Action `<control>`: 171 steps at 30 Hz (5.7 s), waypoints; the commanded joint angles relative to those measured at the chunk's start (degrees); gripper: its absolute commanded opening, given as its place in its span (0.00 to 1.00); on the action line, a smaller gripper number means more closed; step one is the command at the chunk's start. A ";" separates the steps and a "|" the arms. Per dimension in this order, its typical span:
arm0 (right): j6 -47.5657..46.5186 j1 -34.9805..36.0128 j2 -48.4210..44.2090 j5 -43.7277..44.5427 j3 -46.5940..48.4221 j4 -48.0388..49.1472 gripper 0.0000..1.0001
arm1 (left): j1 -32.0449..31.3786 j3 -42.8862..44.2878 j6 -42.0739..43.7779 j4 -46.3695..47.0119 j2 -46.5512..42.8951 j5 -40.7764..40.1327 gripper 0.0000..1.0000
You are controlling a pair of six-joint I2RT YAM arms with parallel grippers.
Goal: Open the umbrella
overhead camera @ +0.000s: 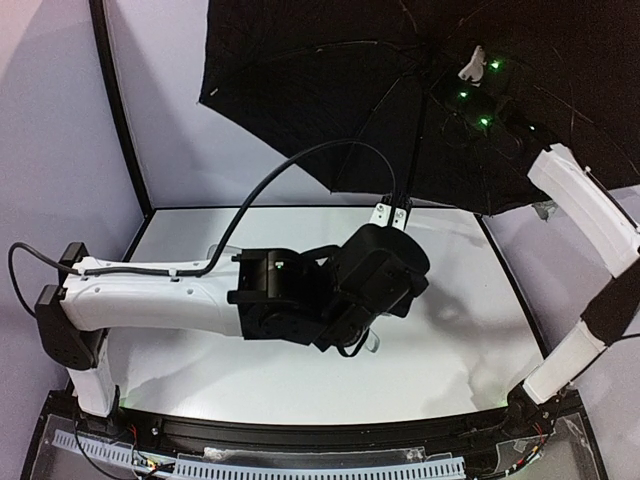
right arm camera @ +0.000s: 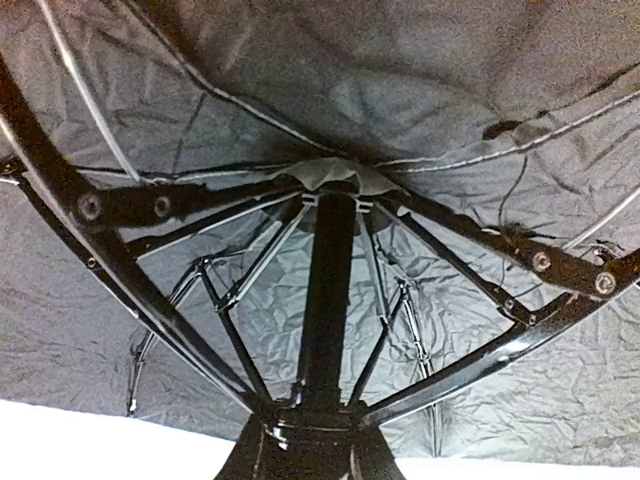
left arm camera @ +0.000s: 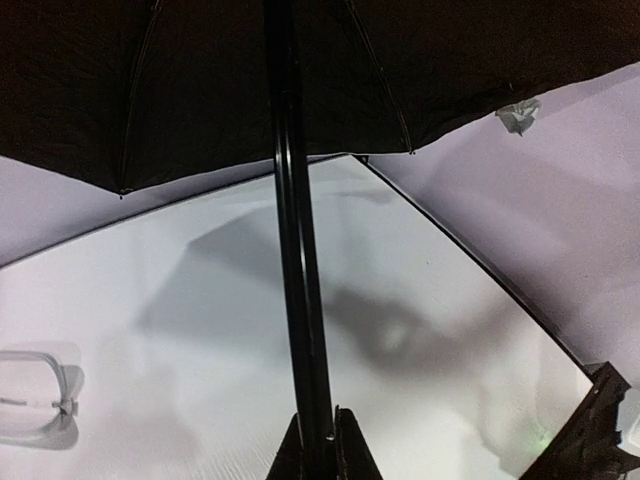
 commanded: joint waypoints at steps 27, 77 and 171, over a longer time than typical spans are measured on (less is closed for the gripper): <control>13.27 -10.38 6.34 -29.44 -6.00 35.73 0.31 | -4.51 -14.42 0.33 2.63 2.29 -8.22 0.01; 4.62 2.80 -16.48 -18.53 -31.70 41.83 0.64 | -1.76 -9.39 14.76 35.86 5.15 -23.89 0.01; -0.36 -4.81 7.46 -18.30 1.82 20.27 0.37 | -1.78 -20.83 -0.93 11.06 -4.49 -4.25 0.01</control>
